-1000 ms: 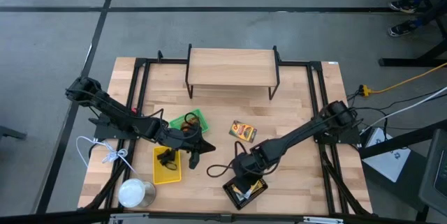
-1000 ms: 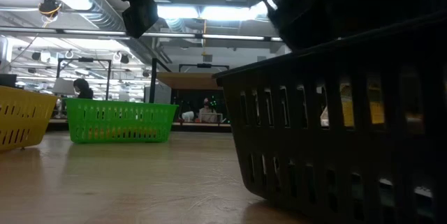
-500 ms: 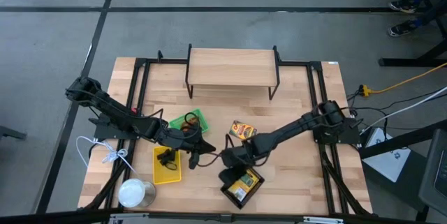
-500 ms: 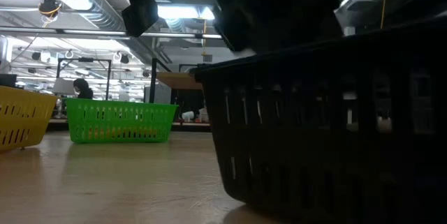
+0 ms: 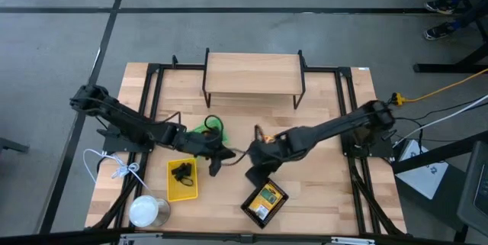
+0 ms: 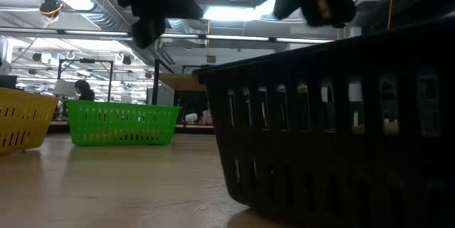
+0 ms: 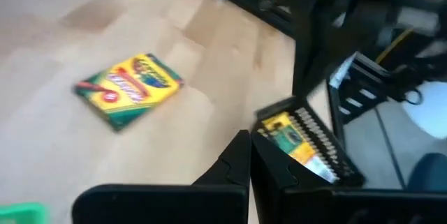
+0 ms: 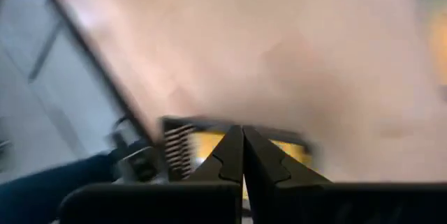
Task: Pick & Place Office Desk Supplies
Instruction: Put the crayon box into the black basket
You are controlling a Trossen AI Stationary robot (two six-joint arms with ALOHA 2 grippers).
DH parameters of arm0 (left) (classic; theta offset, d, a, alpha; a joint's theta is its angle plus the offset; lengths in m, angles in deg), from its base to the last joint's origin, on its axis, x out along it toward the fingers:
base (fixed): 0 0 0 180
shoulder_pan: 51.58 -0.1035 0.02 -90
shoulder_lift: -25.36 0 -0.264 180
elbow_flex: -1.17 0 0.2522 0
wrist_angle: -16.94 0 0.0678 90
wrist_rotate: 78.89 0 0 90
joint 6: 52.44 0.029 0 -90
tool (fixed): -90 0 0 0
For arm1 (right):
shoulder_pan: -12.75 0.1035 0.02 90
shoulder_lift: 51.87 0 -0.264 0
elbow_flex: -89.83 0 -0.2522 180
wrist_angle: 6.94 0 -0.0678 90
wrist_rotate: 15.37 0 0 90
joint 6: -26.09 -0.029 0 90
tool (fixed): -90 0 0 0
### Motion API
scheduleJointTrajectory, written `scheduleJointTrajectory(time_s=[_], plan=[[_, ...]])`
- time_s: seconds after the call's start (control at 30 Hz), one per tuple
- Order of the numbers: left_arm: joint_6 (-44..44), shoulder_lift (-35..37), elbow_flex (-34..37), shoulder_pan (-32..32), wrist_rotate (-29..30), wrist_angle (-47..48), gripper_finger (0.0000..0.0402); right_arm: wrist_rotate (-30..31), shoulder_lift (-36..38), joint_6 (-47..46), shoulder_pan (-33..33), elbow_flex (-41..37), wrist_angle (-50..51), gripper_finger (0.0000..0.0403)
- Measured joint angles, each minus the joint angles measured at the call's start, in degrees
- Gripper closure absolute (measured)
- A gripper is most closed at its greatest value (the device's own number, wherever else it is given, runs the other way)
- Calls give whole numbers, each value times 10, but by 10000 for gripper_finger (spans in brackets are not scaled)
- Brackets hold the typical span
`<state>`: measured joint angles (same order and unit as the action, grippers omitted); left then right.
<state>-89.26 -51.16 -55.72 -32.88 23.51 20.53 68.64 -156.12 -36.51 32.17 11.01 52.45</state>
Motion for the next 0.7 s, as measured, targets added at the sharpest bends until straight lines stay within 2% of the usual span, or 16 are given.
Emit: scheduleJointTrajectory(time_s=[0.2,0.33,0.47,0.57,0.7], plan=[[32,47,0,-55,-13,13,399,127,79,-13,9,0,157,390],[49,78,0,-87,-49,40,400,171,105,-40,14,-26,225,370],[47,73,1,-106,-81,88,399,171,118,-59,8,-92,211,361],[43,50,1,-110,-107,52,400,171,119,-82,-2,-145,181,373],[39,10,1,-109,-111,-52,399,186,119,-118,-10,-195,158,398]])
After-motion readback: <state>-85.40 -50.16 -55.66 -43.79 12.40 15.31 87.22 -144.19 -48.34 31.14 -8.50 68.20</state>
